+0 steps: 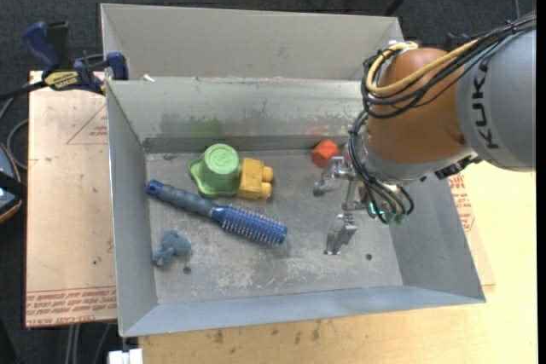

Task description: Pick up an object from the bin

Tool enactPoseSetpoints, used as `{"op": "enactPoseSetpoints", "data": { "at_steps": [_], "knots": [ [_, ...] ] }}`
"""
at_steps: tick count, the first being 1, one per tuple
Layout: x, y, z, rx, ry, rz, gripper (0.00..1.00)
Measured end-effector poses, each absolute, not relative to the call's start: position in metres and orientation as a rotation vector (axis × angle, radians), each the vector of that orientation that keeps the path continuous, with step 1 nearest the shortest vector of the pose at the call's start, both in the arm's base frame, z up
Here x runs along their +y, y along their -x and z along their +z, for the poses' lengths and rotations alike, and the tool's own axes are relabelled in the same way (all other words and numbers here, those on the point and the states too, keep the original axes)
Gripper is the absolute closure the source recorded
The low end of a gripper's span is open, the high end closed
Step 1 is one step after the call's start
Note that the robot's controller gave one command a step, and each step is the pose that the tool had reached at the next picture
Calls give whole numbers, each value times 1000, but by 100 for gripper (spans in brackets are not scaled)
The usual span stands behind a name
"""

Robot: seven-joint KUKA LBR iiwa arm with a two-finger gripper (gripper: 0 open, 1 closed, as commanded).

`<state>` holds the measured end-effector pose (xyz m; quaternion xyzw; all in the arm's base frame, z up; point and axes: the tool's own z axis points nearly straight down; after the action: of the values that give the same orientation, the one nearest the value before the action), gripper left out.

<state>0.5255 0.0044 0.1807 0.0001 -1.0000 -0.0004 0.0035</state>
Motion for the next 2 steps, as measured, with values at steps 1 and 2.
{"op": "enactPoseSetpoints", "data": {
  "at_steps": [1,2],
  "knots": [
    [66,-557,101,-3135,95,-5,0],
    [90,-568,84,-3139,116,-2,0]
  ]
}}
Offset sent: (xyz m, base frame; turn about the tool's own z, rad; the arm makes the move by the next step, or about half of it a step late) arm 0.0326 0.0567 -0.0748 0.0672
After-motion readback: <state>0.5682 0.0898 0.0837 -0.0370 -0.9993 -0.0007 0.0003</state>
